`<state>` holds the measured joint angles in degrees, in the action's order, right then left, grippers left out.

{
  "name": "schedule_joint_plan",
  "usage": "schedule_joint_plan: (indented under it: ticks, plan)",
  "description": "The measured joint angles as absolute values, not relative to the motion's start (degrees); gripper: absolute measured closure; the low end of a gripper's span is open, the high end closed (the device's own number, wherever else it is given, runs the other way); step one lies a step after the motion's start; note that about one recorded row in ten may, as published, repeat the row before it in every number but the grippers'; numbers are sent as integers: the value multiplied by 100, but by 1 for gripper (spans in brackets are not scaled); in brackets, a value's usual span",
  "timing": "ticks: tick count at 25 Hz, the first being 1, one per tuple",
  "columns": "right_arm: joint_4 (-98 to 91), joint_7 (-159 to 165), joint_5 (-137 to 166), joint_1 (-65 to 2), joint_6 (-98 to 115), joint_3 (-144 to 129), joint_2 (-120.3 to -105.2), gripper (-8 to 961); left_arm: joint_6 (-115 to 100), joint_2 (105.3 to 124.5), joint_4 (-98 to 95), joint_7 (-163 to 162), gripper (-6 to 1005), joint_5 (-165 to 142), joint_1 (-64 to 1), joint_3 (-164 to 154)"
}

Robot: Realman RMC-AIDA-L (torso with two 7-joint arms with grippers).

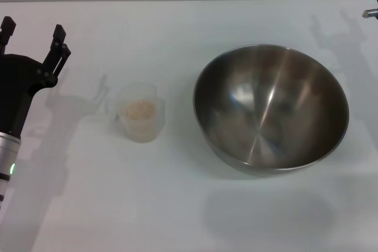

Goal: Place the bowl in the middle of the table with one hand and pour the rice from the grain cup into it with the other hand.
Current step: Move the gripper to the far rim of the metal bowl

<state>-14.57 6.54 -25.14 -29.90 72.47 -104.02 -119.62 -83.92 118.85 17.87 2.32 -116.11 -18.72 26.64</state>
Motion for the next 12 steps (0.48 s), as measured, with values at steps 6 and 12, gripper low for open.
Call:
schedule_joint_plan:
  ticks: [6,12]
  plan:
    - [-1447,653,-2497,-2964,7499,-10435,-11962,252,-8410,11886,1784,208,142,-11610,-1803,2664]
    - [-1399,145,-2472,-2957,7769,-10411,-11938,252,-8411,11908,1836,212,144,-11610,-1785,2654]
